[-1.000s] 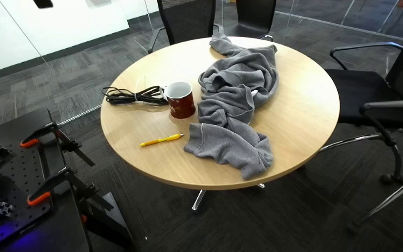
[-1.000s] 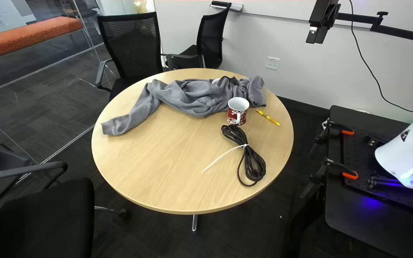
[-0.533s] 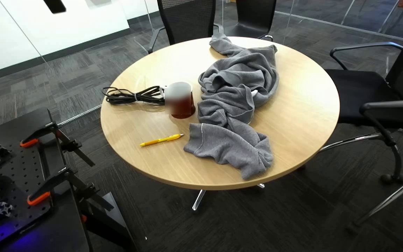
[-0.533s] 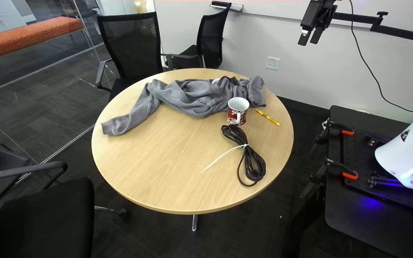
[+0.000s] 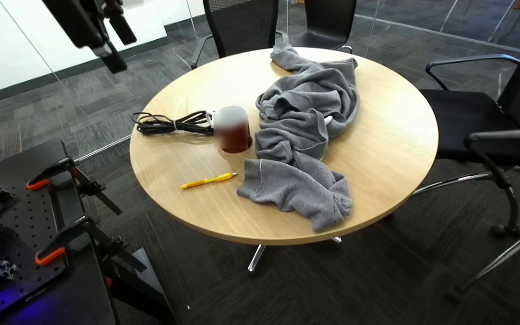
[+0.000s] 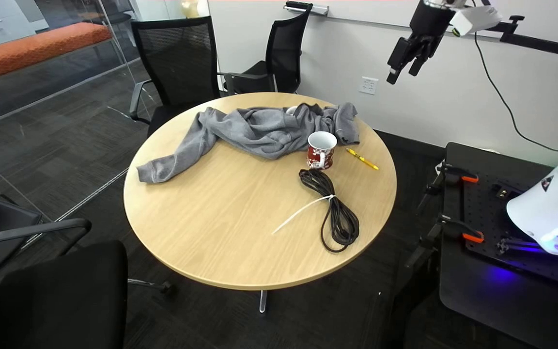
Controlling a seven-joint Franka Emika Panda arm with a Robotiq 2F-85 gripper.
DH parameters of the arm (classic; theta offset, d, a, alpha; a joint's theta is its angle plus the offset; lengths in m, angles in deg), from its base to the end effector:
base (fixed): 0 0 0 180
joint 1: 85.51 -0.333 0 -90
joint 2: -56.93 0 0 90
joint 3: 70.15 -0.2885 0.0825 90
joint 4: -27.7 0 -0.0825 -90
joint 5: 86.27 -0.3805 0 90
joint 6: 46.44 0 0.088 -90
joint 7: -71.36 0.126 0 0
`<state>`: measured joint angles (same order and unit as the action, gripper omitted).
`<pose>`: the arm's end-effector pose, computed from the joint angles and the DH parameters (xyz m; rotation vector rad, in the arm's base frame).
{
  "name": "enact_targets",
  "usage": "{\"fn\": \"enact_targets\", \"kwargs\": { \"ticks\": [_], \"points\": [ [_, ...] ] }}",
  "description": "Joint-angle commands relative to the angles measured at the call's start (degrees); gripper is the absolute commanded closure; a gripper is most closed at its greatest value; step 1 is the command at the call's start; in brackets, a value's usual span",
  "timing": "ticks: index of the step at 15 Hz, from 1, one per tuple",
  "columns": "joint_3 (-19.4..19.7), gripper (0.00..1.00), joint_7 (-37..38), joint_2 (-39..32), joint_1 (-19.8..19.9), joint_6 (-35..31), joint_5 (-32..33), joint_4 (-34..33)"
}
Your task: Pick up the pen from the table and put it in the mug cup.
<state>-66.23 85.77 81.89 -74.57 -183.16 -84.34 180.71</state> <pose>0.3962 -0.1037 0.3481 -3.0378 0.7496 -0.2362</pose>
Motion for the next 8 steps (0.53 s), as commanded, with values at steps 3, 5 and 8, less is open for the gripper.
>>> {"fn": "enact_targets", "kwargs": {
  "ticks": [3, 5, 8],
  "points": [
    [-1.17, 0.0, 4.43, -8.36, 3.61, -8.48, 6.16, 2.36],
    [-1.04, 0.0, 5.38, -11.74, 4.29, -12.01, 8.34, 2.58],
    [-0.61, 0.0, 6.97, -17.37, 4.99, -19.83, 12.45, 2.52]
  ]
}}
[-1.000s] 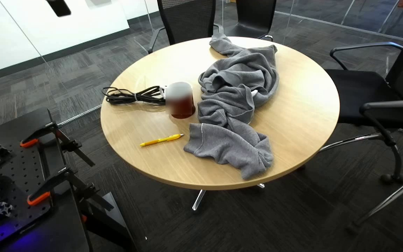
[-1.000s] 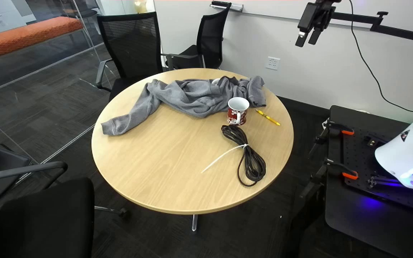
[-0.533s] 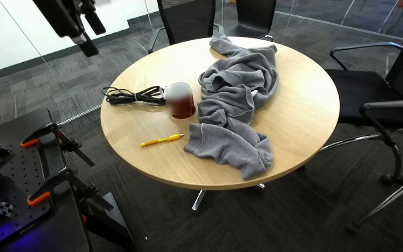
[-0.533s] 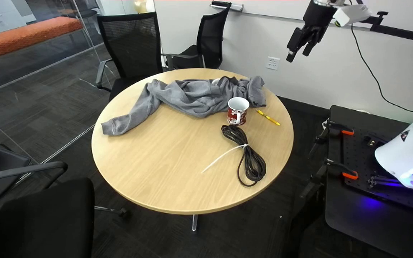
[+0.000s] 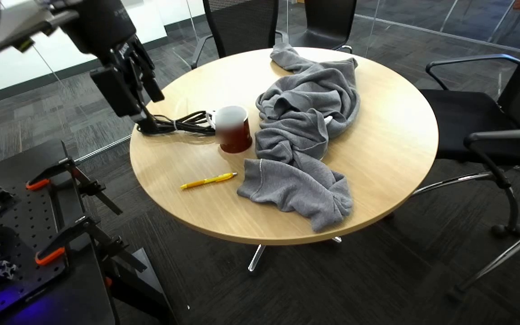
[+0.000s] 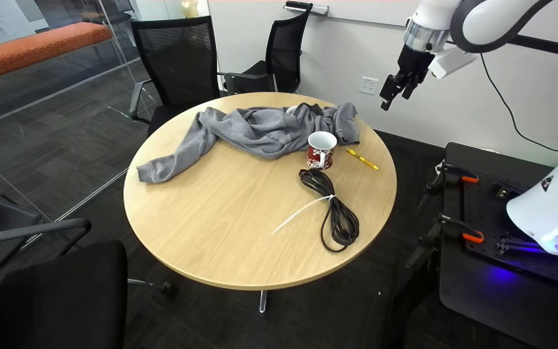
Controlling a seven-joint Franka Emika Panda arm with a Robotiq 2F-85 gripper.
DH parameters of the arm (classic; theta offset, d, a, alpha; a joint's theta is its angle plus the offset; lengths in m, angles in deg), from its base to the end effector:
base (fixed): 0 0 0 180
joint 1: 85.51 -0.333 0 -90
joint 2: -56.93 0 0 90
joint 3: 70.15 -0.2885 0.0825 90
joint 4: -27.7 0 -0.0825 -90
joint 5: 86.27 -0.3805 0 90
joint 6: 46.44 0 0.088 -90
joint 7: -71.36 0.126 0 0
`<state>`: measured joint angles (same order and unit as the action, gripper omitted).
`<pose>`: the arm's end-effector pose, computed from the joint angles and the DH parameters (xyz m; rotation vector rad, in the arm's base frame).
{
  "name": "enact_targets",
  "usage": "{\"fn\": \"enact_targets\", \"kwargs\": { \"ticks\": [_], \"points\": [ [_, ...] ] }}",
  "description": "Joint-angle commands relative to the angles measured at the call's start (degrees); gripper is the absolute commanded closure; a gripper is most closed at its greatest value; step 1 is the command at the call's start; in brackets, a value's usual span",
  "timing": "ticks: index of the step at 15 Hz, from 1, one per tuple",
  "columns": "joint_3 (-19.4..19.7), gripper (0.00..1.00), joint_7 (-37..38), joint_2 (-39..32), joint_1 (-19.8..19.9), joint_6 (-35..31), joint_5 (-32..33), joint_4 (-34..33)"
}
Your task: Pick up the pen from the table and put it in the mug cup.
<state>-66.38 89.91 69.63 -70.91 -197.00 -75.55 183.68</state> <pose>0.3940 -0.1262 0.2628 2.9584 -0.7341 0.1946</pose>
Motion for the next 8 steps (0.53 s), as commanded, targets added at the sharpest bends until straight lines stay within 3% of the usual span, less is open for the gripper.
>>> {"fn": "enact_targets", "kwargs": {
  "ticks": [1, 3, 8],
  "points": [
    [-0.32, 0.0, 3.52, -6.55, 1.39, -7.59, 4.62, -0.56],
    [0.23, 0.0, 5.7, -8.67, 1.45, -8.83, 7.0, -0.79],
    [1.34, 0.0, 3.31, -7.46, -0.25, -7.16, 4.92, -0.23]
  ]
}}
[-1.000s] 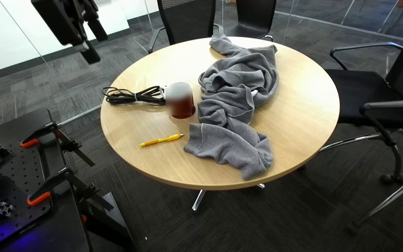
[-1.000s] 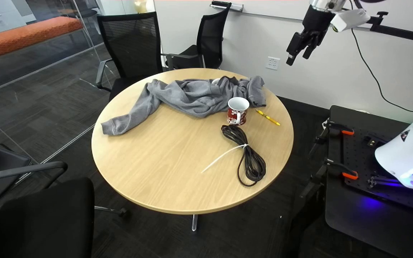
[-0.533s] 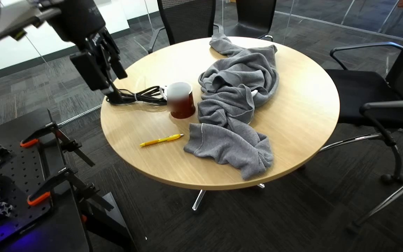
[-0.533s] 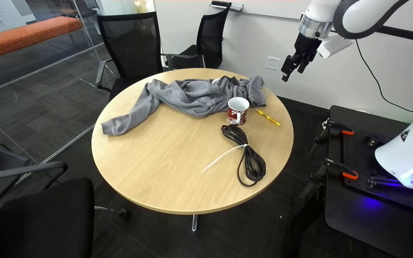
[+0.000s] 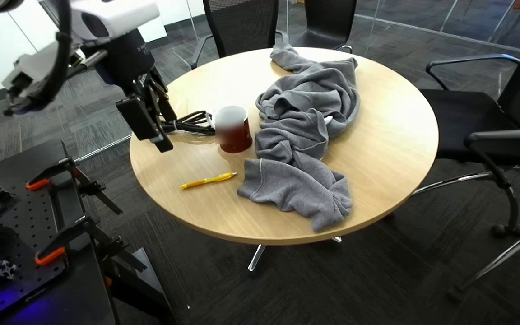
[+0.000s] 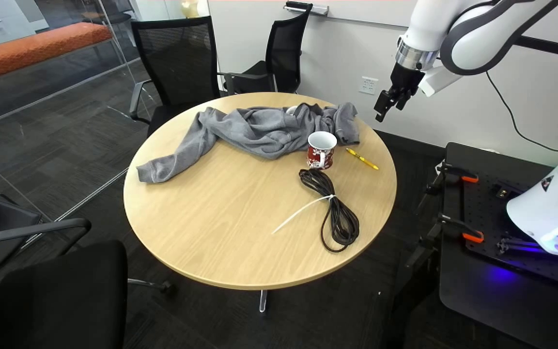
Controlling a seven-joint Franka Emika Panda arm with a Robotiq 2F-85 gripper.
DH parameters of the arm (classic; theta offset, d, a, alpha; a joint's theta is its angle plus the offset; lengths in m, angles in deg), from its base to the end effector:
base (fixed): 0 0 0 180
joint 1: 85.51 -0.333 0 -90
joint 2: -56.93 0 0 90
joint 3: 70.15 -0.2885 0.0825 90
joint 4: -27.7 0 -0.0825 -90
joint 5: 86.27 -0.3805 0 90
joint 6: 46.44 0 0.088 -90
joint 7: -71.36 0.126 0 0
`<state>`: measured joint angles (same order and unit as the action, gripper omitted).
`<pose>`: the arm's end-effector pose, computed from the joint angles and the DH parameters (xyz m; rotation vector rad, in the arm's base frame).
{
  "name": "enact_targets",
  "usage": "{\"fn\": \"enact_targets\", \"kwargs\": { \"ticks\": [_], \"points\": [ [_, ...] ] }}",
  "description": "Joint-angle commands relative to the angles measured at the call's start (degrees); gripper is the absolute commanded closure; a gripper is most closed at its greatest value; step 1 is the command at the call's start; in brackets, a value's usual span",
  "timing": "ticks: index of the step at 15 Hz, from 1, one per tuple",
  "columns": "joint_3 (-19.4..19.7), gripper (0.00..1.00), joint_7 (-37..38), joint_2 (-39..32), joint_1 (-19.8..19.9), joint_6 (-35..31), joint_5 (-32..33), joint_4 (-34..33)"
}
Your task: Pick up the pen from the table and put it in the mug cup.
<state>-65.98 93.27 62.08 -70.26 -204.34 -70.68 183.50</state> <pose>0.3964 -0.1291 0.2220 2.9416 -0.7130 0.1948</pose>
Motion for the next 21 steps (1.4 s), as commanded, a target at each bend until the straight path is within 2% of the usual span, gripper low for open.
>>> {"fn": "enact_targets", "kwargs": {
  "ticks": [1, 3, 11, 14, 17, 21],
  "points": [
    [0.94, 0.0, -0.05, 0.1, -0.89, 0.18, 0.05, -0.1],
    [0.72, 0.0, 0.84, -0.12, -0.77, 0.04, 0.94, -0.32],
    [2.66, 0.0, 0.19, -10.45, -2.69, -6.17, -1.29, -1.07],
    [2.81, 0.0, -4.1, -15.9, -4.23, -10.88, -7.59, -1.67],
    [1.07, 0.0, -8.67, -21.17, -4.68, -15.52, -14.74, -2.81],
    [-0.67, 0.0, -12.37, -26.54, -4.13, -17.29, -20.11, -5.5]
  ]
}}
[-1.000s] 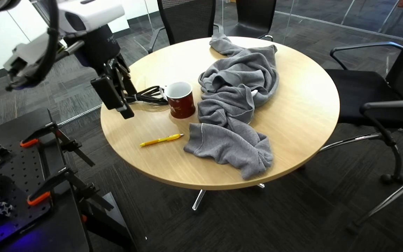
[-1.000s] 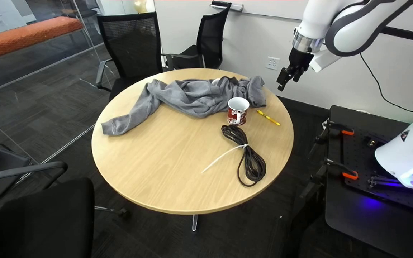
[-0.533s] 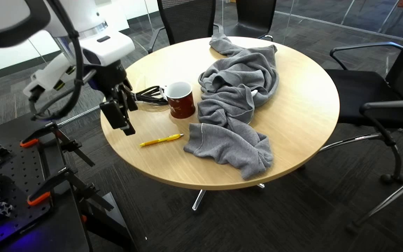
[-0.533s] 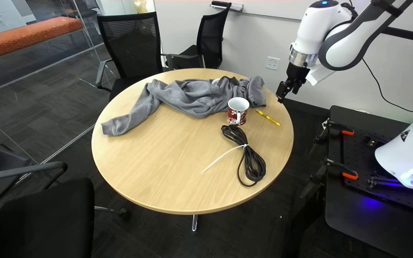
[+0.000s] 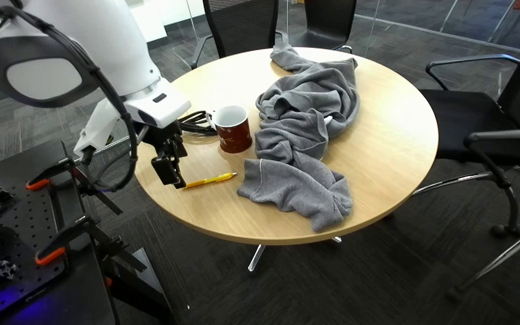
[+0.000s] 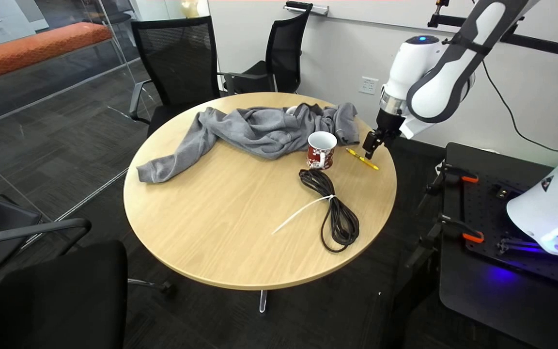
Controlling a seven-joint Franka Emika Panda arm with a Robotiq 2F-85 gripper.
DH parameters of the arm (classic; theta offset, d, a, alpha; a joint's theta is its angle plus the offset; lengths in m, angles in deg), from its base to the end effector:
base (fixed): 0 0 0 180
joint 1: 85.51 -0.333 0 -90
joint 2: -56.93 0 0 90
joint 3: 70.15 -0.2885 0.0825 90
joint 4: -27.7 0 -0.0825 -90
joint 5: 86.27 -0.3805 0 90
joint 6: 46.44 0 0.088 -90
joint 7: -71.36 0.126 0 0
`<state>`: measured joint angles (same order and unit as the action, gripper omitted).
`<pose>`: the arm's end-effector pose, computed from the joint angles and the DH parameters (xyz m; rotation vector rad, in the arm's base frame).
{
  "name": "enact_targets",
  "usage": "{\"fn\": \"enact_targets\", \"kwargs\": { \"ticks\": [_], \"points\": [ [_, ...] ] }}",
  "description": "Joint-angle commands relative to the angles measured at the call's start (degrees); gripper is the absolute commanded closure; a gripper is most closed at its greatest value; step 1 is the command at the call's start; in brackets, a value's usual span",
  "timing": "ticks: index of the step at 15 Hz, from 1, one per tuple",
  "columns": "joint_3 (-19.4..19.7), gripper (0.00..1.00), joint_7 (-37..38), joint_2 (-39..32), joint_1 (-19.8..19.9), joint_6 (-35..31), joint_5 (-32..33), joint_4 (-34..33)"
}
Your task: Pick up the pen from the table and put it in the mug cup.
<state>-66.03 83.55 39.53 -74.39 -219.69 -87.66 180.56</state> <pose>0.3896 -0.1118 0.1017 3.0246 -0.7706 0.0823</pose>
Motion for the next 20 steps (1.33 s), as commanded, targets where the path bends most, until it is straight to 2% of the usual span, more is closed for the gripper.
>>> {"fn": "enact_targets", "kwargs": {
  "ticks": [1, 15, 17, 18, 20],
  "points": [
    [-0.48, 0.0, -3.03, -4.8, -0.19, -1.85, -3.53, -3.15],
    [0.15, 0.01, -3.4, -11.8, -0.26, -4.46, -4.01, -8.73],
    [0.11, 0.07, -3.39, -12.53, -0.21, -4.7, -4.02, -9.35],
    [0.1, 0.26, -3.38, -12.83, -0.16, -4.92, -4.04, -9.58],
    [-0.02, 0.37, -3.4, -13.25, 0.01, -5.44, -4.07, -9.92]
  ]
}}
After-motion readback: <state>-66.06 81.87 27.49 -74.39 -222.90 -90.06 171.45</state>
